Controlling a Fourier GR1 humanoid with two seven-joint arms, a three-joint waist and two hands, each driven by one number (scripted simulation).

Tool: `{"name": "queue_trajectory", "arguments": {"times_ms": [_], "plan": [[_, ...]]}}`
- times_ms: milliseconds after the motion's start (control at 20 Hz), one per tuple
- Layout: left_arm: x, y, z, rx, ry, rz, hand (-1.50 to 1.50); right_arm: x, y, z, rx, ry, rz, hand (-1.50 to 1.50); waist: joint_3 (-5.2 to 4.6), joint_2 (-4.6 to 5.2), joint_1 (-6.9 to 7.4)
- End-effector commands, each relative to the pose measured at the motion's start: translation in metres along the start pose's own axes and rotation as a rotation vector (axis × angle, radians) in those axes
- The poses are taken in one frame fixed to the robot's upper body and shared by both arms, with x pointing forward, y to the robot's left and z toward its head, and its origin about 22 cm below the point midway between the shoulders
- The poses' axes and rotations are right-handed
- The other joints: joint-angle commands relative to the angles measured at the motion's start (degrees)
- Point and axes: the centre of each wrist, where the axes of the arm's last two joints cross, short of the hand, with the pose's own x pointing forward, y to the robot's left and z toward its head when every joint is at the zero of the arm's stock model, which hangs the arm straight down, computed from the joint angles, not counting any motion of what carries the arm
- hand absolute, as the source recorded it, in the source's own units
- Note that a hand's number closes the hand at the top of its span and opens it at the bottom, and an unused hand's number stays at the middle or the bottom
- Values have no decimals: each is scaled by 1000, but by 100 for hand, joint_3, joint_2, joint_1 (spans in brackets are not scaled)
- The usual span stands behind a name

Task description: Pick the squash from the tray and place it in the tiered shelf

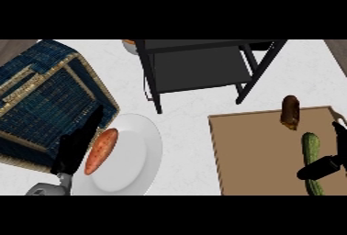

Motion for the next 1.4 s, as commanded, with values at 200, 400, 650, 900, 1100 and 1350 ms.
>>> {"name": "queue_trajectory", "arguments": {"times_ms": [200, 400, 650, 900, 1100, 1350], "plan": [[-13, 0, 4, 17, 55, 13, 0, -2, 6, -1, -14, 212, 51, -150, -14, 2, -106], [-16, 0, 4, 5, 53, 3, 0, -4, 21, -7, 7, 219, 61, -150, -12, 7, -98], [-18, -7, 8, 5, 40, 10, 0, -9, 32, -21, 23, 236, 81, -150, -10, 6, -77], [-15, 4, 13, 16, 52, 9, 0, -6, 41, -5, 35, 239, 104, -150, -14, -9, -90], [-15, -11, 5, -2, 44, 11, 0, -11, 45, -39, 44, 241, 109, -150, -8, 16, -61], [-16, 1, 20, 0, 35, 24, 0, -9, 59, -26, 71, 194, 78, 150, -8, 0, -73]]}}
